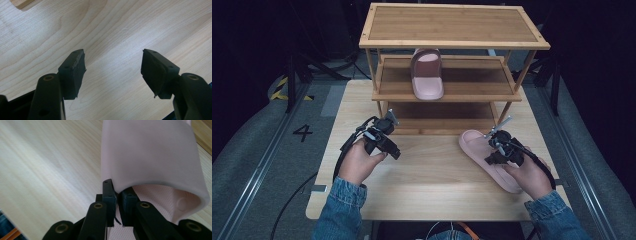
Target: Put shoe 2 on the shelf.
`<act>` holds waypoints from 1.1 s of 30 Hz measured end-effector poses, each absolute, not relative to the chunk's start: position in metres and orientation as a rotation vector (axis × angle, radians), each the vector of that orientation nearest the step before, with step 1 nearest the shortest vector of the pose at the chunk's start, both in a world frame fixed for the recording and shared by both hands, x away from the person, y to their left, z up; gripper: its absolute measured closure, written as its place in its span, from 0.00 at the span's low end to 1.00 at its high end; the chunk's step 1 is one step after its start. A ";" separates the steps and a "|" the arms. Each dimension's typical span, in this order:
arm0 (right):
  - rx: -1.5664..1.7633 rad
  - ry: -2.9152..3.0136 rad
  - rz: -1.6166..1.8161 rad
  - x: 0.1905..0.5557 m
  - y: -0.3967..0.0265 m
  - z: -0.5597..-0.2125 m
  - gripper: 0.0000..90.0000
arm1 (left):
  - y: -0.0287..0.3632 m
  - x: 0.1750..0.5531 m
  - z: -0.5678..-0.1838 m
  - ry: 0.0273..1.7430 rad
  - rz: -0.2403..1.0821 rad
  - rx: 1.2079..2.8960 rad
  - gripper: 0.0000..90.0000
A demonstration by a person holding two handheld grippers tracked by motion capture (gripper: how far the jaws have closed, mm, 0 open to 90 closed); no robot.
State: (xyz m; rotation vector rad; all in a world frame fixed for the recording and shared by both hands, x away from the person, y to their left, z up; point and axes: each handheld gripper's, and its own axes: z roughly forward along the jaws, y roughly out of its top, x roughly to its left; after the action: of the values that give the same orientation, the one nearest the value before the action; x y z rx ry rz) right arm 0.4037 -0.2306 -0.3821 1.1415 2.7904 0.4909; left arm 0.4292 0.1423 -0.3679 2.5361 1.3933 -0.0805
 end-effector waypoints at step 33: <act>0.871 2.760 0.585 0.396 -0.203 -0.239 0.94 | 0.167 0.434 -0.372 1.446 -0.135 2.534 0.28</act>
State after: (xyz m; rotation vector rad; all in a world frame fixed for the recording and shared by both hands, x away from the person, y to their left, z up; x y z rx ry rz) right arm 0.3956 -0.2027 -0.2389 0.8712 2.7596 0.5854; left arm 0.4339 0.1672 -0.3718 2.5339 1.4461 -0.1352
